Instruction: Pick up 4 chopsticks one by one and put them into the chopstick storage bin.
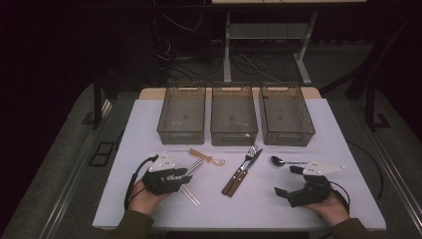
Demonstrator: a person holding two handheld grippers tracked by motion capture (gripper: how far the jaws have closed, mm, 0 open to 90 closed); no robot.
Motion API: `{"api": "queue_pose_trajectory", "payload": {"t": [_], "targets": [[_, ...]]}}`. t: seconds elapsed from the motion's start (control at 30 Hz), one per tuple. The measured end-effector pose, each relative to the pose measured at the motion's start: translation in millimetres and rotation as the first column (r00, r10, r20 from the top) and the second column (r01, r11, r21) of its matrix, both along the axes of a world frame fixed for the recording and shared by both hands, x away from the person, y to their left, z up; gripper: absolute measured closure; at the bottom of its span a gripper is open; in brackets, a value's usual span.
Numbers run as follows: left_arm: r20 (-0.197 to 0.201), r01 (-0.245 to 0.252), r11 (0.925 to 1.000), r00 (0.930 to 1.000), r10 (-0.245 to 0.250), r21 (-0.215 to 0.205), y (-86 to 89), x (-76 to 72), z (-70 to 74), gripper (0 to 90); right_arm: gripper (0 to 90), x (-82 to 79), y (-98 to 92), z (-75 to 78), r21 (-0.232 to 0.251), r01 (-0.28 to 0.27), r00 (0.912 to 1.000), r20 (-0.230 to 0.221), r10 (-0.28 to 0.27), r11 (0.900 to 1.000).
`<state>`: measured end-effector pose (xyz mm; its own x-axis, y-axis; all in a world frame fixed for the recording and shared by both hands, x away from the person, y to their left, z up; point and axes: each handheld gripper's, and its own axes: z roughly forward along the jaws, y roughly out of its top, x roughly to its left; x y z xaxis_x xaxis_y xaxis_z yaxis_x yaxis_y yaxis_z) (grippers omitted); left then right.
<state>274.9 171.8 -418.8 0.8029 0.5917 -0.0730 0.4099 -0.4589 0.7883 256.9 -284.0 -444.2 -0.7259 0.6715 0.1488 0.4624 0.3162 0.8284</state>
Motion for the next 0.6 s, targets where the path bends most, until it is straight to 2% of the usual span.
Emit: {"api": "queue_pose_trajectory", "payload": {"t": [0.03, 0.13, 0.27, 0.33, 0.47, 0.6], "targets": [[-0.002, -0.007, 0.9999, 1.0000, 0.007, -0.012, 3.1, -1.4, 0.5, 59.5, 1.1, -0.1, 0.1, 0.0, -0.001, 0.000, 1.0000, 0.000, 0.000, 1.000], [0.012, -0.029, 0.9996, 0.9995, 0.029, -0.007, 14.3, -3.4, 1.0, 53.8, 1.1, -0.3, 0.1, 0.2, 0.000, 0.000, 1.0000, 0.000, 0.000, 1.000], [-0.016, -0.066, 0.9977, 0.9977, 0.066, -0.013, 26.9, -4.2, -2.2, 52.5, 1.1, -0.2, -0.1, 0.1, -0.002, 0.001, 1.0000, -0.002, -0.001, 1.000], [-0.026, -0.077, 0.9970, 0.9967, 0.077, -0.002, 33.5, -4.4, -4.9, 54.5, 1.1, -0.4, -0.1, 0.4, 0.000, -0.001, 1.0000, 0.000, 0.001, 1.000], [-0.043, -0.102, 0.9948, 0.9939, 0.102, -0.007, 41.8, -3.6, -8.6, 58.3, 1.1, -0.8, -0.2, 0.0, -0.002, 0.000, 1.0000, -0.005, 0.000, 1.000], [-0.045, -0.100, 0.9950, 0.9939, 0.100, 0.004, 44.4, -1.3, -10.6, 67.6, 1.1, -0.7, -0.1, 0.1, -0.001, -0.001, 1.0000, -0.002, 0.001, 1.000]]}}
